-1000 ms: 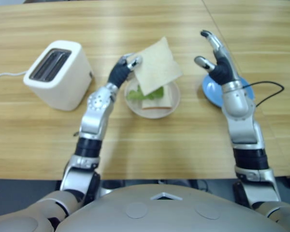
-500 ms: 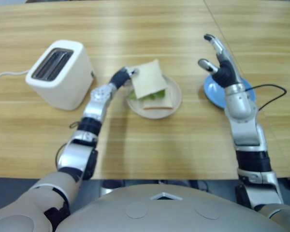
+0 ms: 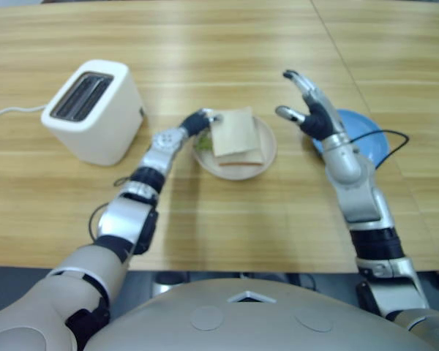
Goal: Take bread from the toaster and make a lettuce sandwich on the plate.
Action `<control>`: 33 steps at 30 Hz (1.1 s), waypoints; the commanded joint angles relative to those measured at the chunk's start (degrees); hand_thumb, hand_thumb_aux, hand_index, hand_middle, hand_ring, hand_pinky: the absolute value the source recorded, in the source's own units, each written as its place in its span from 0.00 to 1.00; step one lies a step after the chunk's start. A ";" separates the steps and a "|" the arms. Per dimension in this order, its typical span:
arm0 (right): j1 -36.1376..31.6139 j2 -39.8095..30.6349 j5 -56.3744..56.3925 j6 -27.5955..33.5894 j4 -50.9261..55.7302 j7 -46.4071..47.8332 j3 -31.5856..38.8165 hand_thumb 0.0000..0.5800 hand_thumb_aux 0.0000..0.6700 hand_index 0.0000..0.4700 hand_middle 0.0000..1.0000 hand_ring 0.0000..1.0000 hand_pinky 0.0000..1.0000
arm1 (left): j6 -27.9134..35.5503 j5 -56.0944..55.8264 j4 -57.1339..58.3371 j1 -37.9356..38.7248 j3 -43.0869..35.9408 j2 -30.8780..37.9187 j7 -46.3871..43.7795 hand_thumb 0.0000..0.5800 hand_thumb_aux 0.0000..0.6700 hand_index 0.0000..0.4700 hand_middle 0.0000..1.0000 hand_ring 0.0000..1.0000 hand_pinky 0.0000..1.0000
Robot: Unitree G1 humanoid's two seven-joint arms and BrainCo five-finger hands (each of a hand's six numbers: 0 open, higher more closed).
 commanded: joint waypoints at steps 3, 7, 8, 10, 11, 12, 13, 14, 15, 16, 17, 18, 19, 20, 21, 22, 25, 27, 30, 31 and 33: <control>-0.23 -1.45 -6.99 -1.85 5.18 0.58 6.91 0.00 0.00 0.00 0.00 0.00 0.00 | 1.38 4.61 6.60 -1.48 -2.46 0.11 2.20 1.00 1.00 0.98 1.00 1.00 1.00; -1.83 -2.04 -11.84 -3.40 9.83 -0.59 11.07 0.00 0.00 0.00 0.00 0.00 0.00 | 1.70 7.45 8.60 -1.67 -3.56 1.28 4.97 1.00 1.00 0.98 1.00 1.00 1.00; -2.45 -2.30 -13.31 -4.00 11.39 -0.96 12.34 0.00 0.00 0.00 0.00 0.00 0.00 | 1.64 7.75 8.81 -1.65 -3.64 1.40 5.15 1.00 1.00 0.98 1.00 1.00 1.00; -4.00 -2.79 -16.57 -5.15 14.64 -1.76 15.19 0.00 0.00 0.00 0.00 0.00 0.00 | 1.47 8.67 9.12 -1.53 -4.19 1.57 5.58 1.00 1.00 0.98 1.00 1.00 1.00; -4.93 -2.98 -18.35 -5.58 16.36 -2.29 16.72 0.00 0.00 0.00 0.00 0.00 0.00 | 1.43 8.86 9.24 -1.44 -4.24 1.53 5.57 1.00 1.00 0.98 1.00 1.00 1.00; -5.90 -3.13 -20.16 -5.98 18.07 -2.70 18.29 0.00 0.00 0.00 0.00 0.00 0.00 | 1.45 9.10 9.35 -1.36 -4.31 1.49 5.73 1.00 1.00 0.98 1.00 1.00 1.00; -6.62 -3.24 -21.64 -6.22 19.51 -3.15 19.59 0.00 0.00 0.00 0.00 0.00 0.00 | 1.54 9.67 9.46 -1.34 -4.70 1.44 6.26 1.00 1.00 0.98 1.00 1.00 1.00; -7.42 -3.29 -23.24 -6.24 21.03 -3.54 20.92 0.00 0.00 0.00 0.00 0.00 0.00 | 1.54 9.92 9.54 -1.32 -4.83 1.36 6.48 1.00 1.00 0.98 1.00 1.00 1.00; -8.32 -3.37 -25.01 -6.28 22.70 -3.90 22.43 0.00 0.00 0.00 0.00 0.00 0.00 | 1.54 9.96 9.60 -1.28 -4.77 1.27 6.49 1.00 1.00 0.98 1.00 1.00 1.00; -9.24 -3.29 -26.62 -6.42 24.55 -4.58 23.85 0.00 0.00 0.00 0.00 0.00 0.00 | 1.54 10.16 9.62 -1.27 -4.79 1.23 6.67 1.00 1.00 0.98 1.00 1.00 1.00; -10.13 -3.12 -28.20 -6.55 26.41 -5.29 25.33 0.00 0.00 0.00 0.00 0.00 0.00 | 1.53 10.31 9.61 -1.23 -4.76 1.15 6.75 1.00 1.00 0.98 1.00 1.00 1.00; -10.93 -2.98 -29.72 -6.72 28.13 -5.61 26.95 0.00 0.00 0.00 0.00 0.00 0.00 | 1.48 10.33 9.61 -1.17 -4.63 1.04 6.62 1.00 1.00 0.98 1.00 1.00 1.00; -11.49 -2.84 -31.12 -6.83 29.35 -5.81 28.49 0.00 0.00 0.00 0.00 0.00 0.00 | 1.42 10.45 9.59 -1.13 -4.58 0.96 6.62 1.00 1.00 0.98 1.00 1.00 1.00; -11.94 -2.61 -32.43 -6.96 30.40 -6.30 29.94 0.00 0.00 0.00 0.00 0.00 0.00 | 1.41 10.72 9.57 -1.14 -4.68 0.94 6.78 1.00 1.00 0.98 1.00 1.00 1.00; -12.22 -2.47 -33.19 -7.03 31.01 -6.71 30.85 0.00 0.00 0.00 0.00 0.00 0.00 | 1.40 10.93 9.57 -1.15 -4.75 0.95 6.91 1.00 1.00 0.98 1.00 1.00 1.00; -12.37 -2.24 -34.27 -7.14 31.35 -6.82 32.08 0.00 0.00 0.00 0.00 0.00 0.00 | 1.38 10.95 9.56 -1.15 -4.69 0.93 6.92 1.00 1.00 0.98 1.00 1.00 1.00; -12.29 -1.82 -37.41 -6.75 30.68 -6.64 34.96 0.00 0.00 0.00 0.00 0.00 0.00 | 1.38 11.06 9.51 -1.14 -4.59 0.90 6.86 1.00 1.00 0.98 1.00 1.00 1.00; -11.99 -1.67 -39.46 -6.36 30.03 -5.80 36.43 0.00 0.00 0.00 0.00 0.00 0.00 | 1.16 11.26 9.31 -1.09 -4.66 0.95 6.89 1.00 1.00 0.98 1.00 1.00 1.00; -11.57 -1.50 -42.05 -5.55 29.76 -4.26 38.40 0.00 0.00 0.00 0.00 0.00 0.00 | 0.09 12.27 7.88 -1.05 -5.14 1.15 8.30 1.00 0.95 0.93 1.00 1.00 1.00; -11.44 -1.38 -42.52 -5.39 29.93 -3.79 38.73 0.00 0.00 0.00 0.00 0.00 0.00 | 0.26 12.90 7.06 -1.19 -5.37 1.37 9.73 0.00 0.00 0.00 1.00 1.00 1.00; -11.10 -1.13 -43.14 -5.15 30.48 -2.85 39.11 0.00 0.00 0.00 0.00 0.00 0.00 | -0.48 15.15 3.90 -1.17 -6.59 2.43 13.40 0.00 0.00 0.00 0.00 0.00 0.00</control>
